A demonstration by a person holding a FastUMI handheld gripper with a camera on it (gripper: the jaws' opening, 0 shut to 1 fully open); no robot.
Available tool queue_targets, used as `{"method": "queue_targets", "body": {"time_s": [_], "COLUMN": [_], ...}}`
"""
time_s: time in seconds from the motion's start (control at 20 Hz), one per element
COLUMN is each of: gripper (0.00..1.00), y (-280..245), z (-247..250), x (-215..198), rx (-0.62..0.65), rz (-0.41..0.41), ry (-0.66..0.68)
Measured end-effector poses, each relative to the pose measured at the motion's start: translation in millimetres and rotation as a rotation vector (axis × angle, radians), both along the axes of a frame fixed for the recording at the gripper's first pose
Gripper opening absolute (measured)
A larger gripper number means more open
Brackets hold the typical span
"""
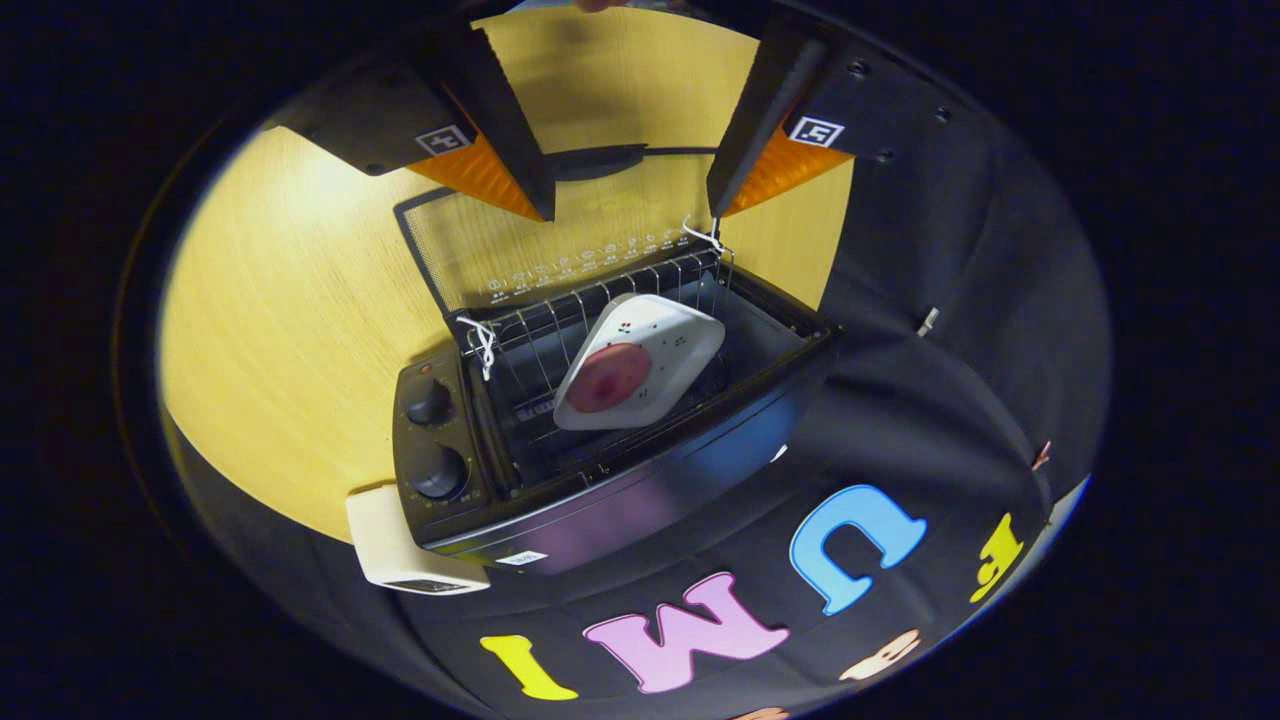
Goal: Open the toaster oven, put the food inside, and close the toaster oven door.
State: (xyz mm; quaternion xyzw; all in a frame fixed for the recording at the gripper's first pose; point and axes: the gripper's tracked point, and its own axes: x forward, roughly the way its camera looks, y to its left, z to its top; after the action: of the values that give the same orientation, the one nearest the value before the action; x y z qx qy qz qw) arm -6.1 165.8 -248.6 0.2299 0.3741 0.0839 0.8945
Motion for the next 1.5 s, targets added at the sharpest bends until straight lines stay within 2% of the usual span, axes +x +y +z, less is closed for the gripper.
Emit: {"method": "queue_targets", "body": {"time_s": [0.2,0.45,0.65,0.85,1.05,1.5], "gripper": [0.99,0.99,0.99,0.99,0.99,1.0], "y": [-10.3,-26.2,-30.2,-24.6,-18.4,-13.8], "z": [-8.1,-27.9,-44.4,-74.1,-101.3,-116.6], "x": [-19.3,-41.1,-50.7,-66.4,-67.4,-24.4], "rx": [-0.132,-0.304,-0.371,-0.413,-0.484,-0.487], "rz": [0.11,0.204,0.215,0.239,0.286,0.161], "ry": [-0.037,-0.041,-0.014,0.078,0.125,0.157]}}
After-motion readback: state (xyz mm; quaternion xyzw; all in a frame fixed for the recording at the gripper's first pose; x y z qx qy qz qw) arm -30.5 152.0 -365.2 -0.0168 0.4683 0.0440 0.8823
